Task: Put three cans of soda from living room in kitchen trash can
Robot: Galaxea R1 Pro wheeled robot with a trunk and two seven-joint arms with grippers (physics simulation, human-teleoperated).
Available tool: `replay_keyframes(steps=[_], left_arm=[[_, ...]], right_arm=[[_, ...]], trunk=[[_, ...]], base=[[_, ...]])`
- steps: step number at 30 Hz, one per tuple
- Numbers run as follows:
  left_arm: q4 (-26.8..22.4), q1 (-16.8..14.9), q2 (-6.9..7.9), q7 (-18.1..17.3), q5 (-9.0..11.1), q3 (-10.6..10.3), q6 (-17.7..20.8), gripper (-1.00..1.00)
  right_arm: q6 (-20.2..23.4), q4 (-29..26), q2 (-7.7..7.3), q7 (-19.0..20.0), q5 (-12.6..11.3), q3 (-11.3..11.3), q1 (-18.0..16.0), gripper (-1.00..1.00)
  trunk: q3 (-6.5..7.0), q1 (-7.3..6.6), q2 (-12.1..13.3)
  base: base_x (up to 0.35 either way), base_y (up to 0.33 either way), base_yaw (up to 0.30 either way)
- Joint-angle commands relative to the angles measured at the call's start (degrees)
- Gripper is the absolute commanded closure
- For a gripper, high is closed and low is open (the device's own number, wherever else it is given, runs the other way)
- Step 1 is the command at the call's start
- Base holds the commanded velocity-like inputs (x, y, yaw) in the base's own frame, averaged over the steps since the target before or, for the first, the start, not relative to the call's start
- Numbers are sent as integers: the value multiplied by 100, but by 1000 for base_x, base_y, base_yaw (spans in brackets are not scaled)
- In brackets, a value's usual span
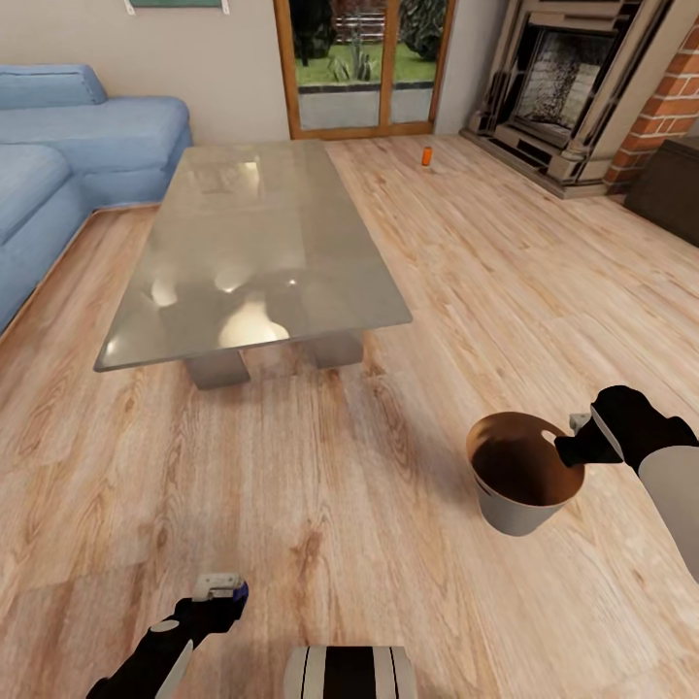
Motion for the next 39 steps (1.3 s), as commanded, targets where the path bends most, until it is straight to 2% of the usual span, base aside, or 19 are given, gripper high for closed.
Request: replay_keyframes(steps=[1, 2, 3, 7, 12, 31, 33, 34, 37, 39], left_arm=[[-2, 0, 0, 0, 0, 1, -2, -100], [-4, 0, 0, 1, -1, 2, -3, -100], [-7, 2, 0, 3, -4, 1, -8, 100], [-151, 8, 0, -9, -4, -4, -195, 100], [-211, 9, 0, -14, 0, -5, -242, 100], [-170, 9, 7, -22, -45, -5, -190, 100], [-170, 9, 14, -25, -44, -5, -135, 100], [-175, 9, 20, -57, -42, 4, 15, 100], [-189, 7, 26, -290, -35, 24, 295, 100], [-205, -53, 47, -707, -20, 33, 643, 100]], right_arm=[[7, 1, 1, 18, -42, 1, -2, 100], [7, 1, 1, 17, -42, 10, -2, 100], [7, 1, 1, 18, -45, 31, -3, 100], [7, 1, 0, 19, -45, 64, 1, 100], [7, 1, 6, 20, -43, 73, 2, 100], [7, 1, 14, 6, -41, 88, 38, 100], [7, 1, 34, 9, -41, 82, 44, 100], [7, 1, 51, 10, -43, 81, 47, 100], [7, 1, 68, 13, -46, 86, 48, 100], [7, 1, 78, 18, -49, 88, 49, 100]], trunk=[[-1, -1, 0], [-2, -1, 0], [-2, -1, 0], [-3, -1, 0], [-3, -1, 0], [418, -50, 25], [462, -55, 28], [484, -57, 29], [551, -65, 33], [595, -70, 36]], base=[[0, 0, 0], [0, 0, 0], [0, 0, 0], [0, 0, 0], [0, 0, 0], [0, 0, 0], [0, 0, 0], [0, 0, 0], [0, 0, 0], [0, 0, 0]])
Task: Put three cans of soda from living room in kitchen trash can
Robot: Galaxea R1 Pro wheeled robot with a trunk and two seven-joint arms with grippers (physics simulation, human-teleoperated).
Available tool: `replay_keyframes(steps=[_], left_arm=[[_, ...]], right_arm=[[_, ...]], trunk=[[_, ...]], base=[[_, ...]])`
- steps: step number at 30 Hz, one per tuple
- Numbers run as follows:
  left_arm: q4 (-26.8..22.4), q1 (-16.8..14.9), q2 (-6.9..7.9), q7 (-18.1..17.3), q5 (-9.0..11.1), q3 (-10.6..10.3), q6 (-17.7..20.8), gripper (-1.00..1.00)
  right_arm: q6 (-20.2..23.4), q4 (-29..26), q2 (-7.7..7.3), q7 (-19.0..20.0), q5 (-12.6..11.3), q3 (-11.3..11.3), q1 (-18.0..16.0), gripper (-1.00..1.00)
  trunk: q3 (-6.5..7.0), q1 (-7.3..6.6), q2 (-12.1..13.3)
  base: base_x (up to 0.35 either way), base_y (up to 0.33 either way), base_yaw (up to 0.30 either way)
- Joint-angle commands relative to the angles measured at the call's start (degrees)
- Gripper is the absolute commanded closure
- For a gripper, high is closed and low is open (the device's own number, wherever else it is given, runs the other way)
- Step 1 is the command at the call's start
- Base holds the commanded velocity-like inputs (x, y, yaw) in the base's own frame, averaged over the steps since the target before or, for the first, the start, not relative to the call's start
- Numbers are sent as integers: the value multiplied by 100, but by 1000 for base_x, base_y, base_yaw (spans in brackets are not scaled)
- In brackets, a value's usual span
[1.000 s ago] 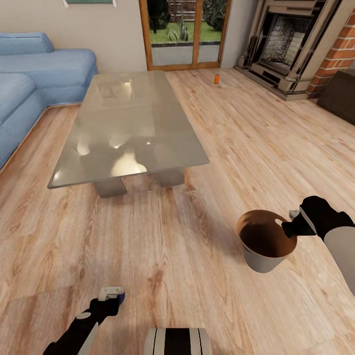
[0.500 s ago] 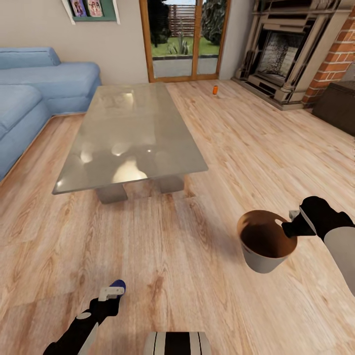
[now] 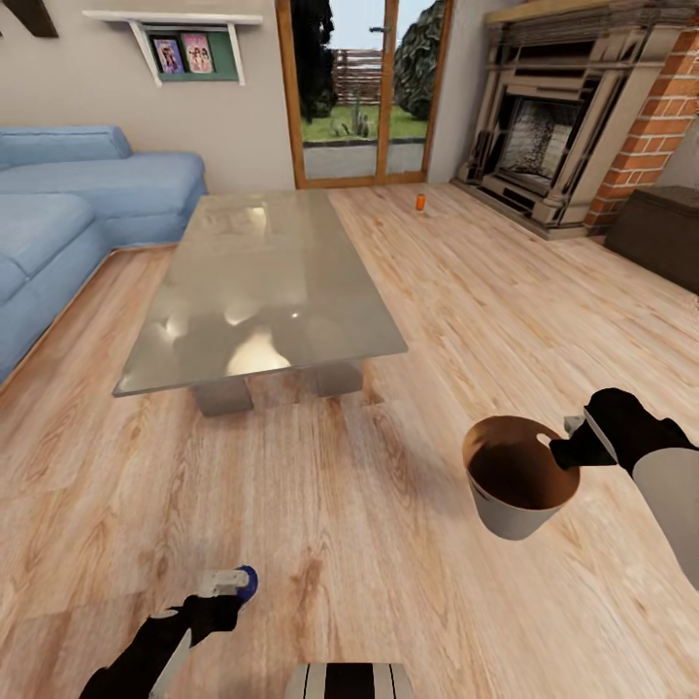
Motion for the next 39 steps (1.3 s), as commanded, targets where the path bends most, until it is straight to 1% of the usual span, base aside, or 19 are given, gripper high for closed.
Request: replay_keyframes(steps=[1, 3, 6, 9, 11, 14, 15, 17, 19, 22, 25, 27, 28, 29, 30, 32, 33, 36, 39], left_arm=[[6, -188, 32, -145, -3, 13, 238, 100], [17, -424, 66, -223, -4, 22, 471, 100], [-25, -877, 392, -505, 12, 31, 1496, 100], [-24, -1202, 607, -976, 8, 33, 2096, 100], [-12, -1518, 727, -1391, 1, 31, 2528, 100], [27, -2077, 1037, -2216, -22, 26, 3215, 100], [26, -2188, 1169, -2530, -28, 23, 3404, 100], [20, -2367, 1320, -3015, -38, 16, 3722, 100], [32, -2616, 1416, -3580, -54, -3, 4002, 100], [39, -2845, 1456, -4127, -62, -31, 4163, 100], [12, -3091, 1430, -4765, -65, -118, 4342, 100], [-11, -3234, 1391, -5178, -66, -336, 4342, 100], [-20, -3331, 1330, -5428, -67, -557, 4342, 100], [-27, -3430, 1175, -5687, -65, -891, 4342, 100], [-29, -3450, 1098, -5741, -66, -989, 4342, 100], [-32, -3499, 724, -5869, -79, -1282, 4342, 100], [-33, -3506, 637, -5884, -91, -1328, 4342, 100], [-40, -3532, 160, -5931, -339, -1487, 4342, 100], [-41, -3543, -95, -5940, -563, -1528, 4342, 100]], right_arm=[[7, 2, 12, 19, -43, -9, -1, 100], [7, 6, 39, 19, -45, -12, -1, 100], [7, 14, 144, 17, -51, -17, 71, 100], [7, 15, 251, 3, -52, -17, 187, 100], [7, 16, 360, -9, -49, -20, 278, 100], [7, 12, 589, -41, -31, -16, 447, 100], [7, 11, 654, -47, -26, -13, 475, 100], [7, 10, 720, -53, -22, -9, 513, 100], [7, 10, 794, -53, -19, -3, 552, 100], [7, 10, 898, -85, -18, 1, 594, 100], [7, 13, 1063, -317, -23, 50, 630, 100], [7, 15, 1194, -445, -26, 71, 651, 100], [7, 16, 1278, -501, -26, 82, 666, 100], [7, 17, 1395, -551, -26, 96, 680, 100], [7, 19, 1435, -562, -26, 101, 682, 100], [7, 40, 1569, -607, -26, 116, 690, 100], [7, 53, 1600, -631, -26, 119, 693, 100], [7, 164, 1806, -882, -30, 123, 697, 100], [7, 222, 1926, -961, -33, 123, 695, 100]], trunk=[[23, -2, 2], [67, -8, 4], [134, -15, 8], [200, -23, 12], [244, -28, 15], [311, -36, 19], [329, -58, 59], [365, -102, 139], [401, -146, 220], [455, -212, 340], [508, -277, 460], [544, -321, 540], [562, -343, 580], [580, -365, 621], [598, -387, 661], [634, -431, 741], [652, -453, 781], [706, -519, 901], [760, -585, 1022]], base=[[0, 0, 0], [0, 0, 0], [0, 0, 0], [0, 0, 0], [0, 0, 0], [0, 0, 0], [0, 0, 0], [0, 0, 0], [0, 0, 0], [0, 0, 0], [0, 0, 0], [0, 0, 0], [0, 0, 0], [0, 0, 0], [0, 0, 0], [0, 0, 0], [0, 0, 0], [0, 0, 0], [0, 0, 0]])
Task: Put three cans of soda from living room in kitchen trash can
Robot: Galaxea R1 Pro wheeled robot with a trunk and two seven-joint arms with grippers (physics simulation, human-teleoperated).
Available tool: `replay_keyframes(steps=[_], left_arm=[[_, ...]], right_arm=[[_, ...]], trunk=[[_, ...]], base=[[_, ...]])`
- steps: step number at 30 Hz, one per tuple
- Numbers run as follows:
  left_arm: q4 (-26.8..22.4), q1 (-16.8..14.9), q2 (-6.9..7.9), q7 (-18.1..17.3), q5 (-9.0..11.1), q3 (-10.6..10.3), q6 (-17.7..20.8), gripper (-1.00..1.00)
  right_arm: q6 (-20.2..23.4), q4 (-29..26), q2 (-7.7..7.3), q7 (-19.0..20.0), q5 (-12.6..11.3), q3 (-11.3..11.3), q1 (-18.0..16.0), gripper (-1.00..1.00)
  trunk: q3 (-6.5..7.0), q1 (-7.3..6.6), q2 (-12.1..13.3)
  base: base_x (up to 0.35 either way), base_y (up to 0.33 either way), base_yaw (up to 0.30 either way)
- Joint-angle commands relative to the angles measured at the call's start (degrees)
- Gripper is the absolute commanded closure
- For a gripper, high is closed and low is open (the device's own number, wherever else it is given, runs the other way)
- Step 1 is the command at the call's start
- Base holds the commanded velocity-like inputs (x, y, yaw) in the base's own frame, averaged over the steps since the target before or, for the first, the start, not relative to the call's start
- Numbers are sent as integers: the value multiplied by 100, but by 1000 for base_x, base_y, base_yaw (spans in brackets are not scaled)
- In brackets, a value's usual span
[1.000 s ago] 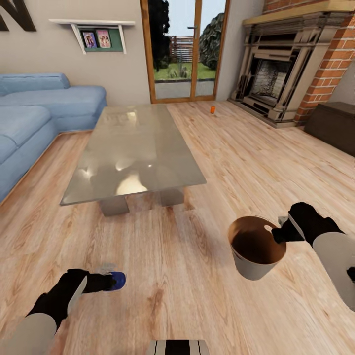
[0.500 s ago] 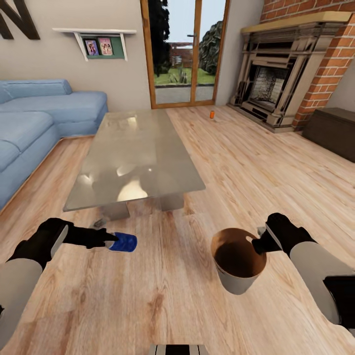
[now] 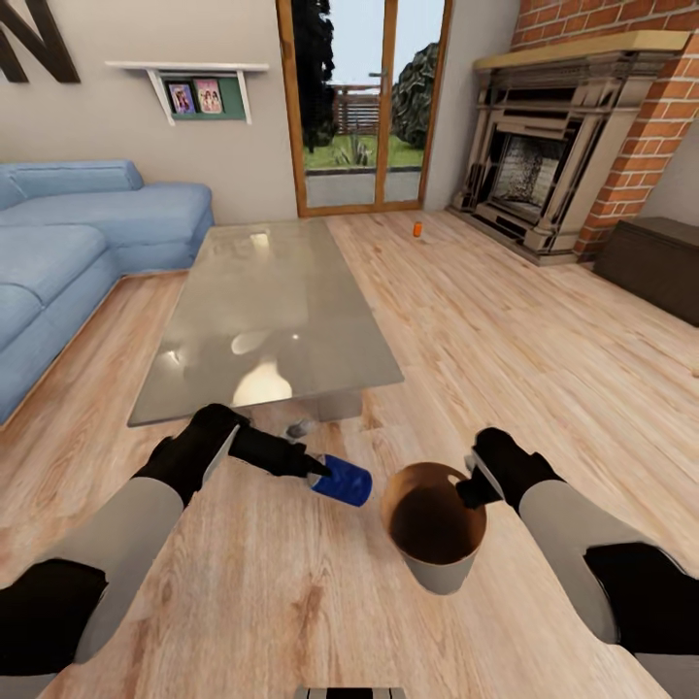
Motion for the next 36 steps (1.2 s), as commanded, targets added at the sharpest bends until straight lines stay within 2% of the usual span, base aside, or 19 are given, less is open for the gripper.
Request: replay_keyframes(steps=[1, 2, 5, 6, 12, 16, 23, 27, 29, 32, 36], left_arm=[[0, -2, -57, 1, -70, -6, 0, 100], [0, -4, -149, -3, -165, -15, 0, 100], [-3, -6, -276, -9, -271, -25, 0, 100], [-20, -7, -324, -14, -307, -32, 0, 100], [-42, -8, -449, -21, -340, -38, 0, 100], [-45, -8, -597, -16, -359, -45, 0, 100], [-24, -1, -623, 164, -388, -46, 0, 100], [-19, 6, -634, 747, -388, -33, 0, 100], [-3, 8, -636, 898, -389, -27, 0, 100], [-1, 19, -657, 1006, -375, -24, 0, 100], [-8, 26, -770, 1050, -366, -22, 0, 100]], right_arm=[[11, 9, 33, 17, -166, -31, -1, 100], [11, 25, 96, -1, -164, -31, 1, 100], [11, 73, 238, -50, -162, -36, 3, 100], [11, 163, 331, -127, -160, -37, 4, 100], [11, 386, 518, -321, -157, -39, 5, 100], [7, 464, 677, -355, -154, -39, 23, 100], [-1, 434, 728, -365, -148, -32, 31, 100], [-1, 380, 733, -358, -149, -23, 32, 100], [-1, 370, 734, -354, -149, -23, 32, 100], [11, 219, 790, -348, -155, -22, 32, 100], [11, 15, 952, -345, -158, -17, 32, 100]], trunk=[[19, -23, 41], [37, -45, 82], [91, -111, 202], [109, -133, 242], [216, -264, 483], [252, -308, 563], [252, -308, 563], [252, -308, 563], [252, -308, 563], [252, -308, 563], [252, -308, 563]], base=[[0, 0, 0], [0, 0, 0], [0, 0, 0], [0, 0, 0], [0, 0, 0], [0, 0, 0], [0, 0, 0], [0, 0, 0], [0, 0, 0], [0, 0, 0], [0, 0, 0]])
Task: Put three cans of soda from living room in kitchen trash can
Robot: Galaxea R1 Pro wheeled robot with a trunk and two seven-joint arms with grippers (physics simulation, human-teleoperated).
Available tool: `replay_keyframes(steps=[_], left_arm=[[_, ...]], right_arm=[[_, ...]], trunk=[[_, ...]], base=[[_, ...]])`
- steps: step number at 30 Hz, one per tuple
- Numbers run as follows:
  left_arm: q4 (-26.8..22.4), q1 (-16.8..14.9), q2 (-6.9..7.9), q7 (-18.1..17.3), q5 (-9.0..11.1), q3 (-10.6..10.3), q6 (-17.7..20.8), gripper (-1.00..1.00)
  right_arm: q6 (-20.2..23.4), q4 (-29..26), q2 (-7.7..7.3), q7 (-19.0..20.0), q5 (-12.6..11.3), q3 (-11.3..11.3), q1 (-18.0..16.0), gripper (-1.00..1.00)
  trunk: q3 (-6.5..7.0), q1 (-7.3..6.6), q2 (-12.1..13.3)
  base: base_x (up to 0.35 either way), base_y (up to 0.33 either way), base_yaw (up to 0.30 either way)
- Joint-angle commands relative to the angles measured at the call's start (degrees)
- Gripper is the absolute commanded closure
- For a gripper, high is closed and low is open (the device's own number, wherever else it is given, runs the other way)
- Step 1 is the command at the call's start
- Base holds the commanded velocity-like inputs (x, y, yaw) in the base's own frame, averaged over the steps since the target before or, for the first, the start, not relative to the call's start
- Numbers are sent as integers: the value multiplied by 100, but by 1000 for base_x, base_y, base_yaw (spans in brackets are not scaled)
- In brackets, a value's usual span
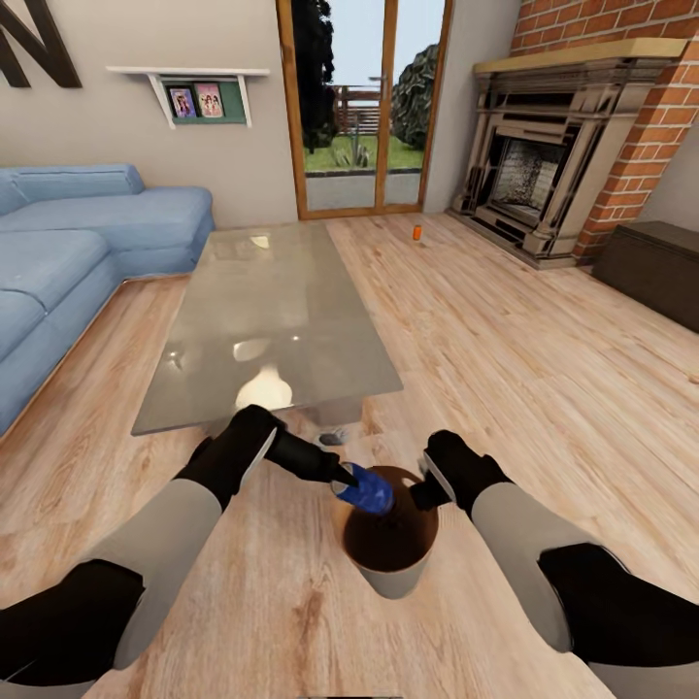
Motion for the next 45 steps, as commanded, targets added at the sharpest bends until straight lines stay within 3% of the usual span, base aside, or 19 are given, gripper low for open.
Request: replay_keyframes(steps=[1, 9, 15, 20, 33, 41, 45], left_arm=[[-1, 2, -20, 4, -13, -1, 0, 100], [32, 19, -145, 69, -25, -25, 0, 100], [55, 35, -146, 992, -25, -284, 0, 100], [58, 36, -155, 1244, -23, -325, 0, 100], [81, 45, -361, 1397, 12, -333, 0, 100], [84, 118, -375, 1417, -24, -334, 0, 100], [107, 182, -368, 1670, -28, -334, 0, 100]], right_arm=[[1, -7, 18, 16, -24, 0, -1, 100], [1, -192, 221, 16, -28, 29, -1, 100], [1, -254, 256, 16, -25, 33, -1, 100], [1, -321, 293, 16, -33, 33, -1, 100], [1, -384, 406, 16, -42, 59, -1, 100], [1, -423, 406, 16, -49, 61, -1, 100], [1, -454, 406, 16, -50, 61, -1, 100]], trunk=[[0, 0, 0], [0, 0, 0], [0, 0, 0], [0, 0, 0], [0, 0, 0], [0, 0, 0], [0, 0, 0]], base=[[0, 0, 0], [0, 0, 0], [0, 0, 0], [0, 0, 0], [0, 0, 0], [0, 0, 0], [0, 0, 0]])
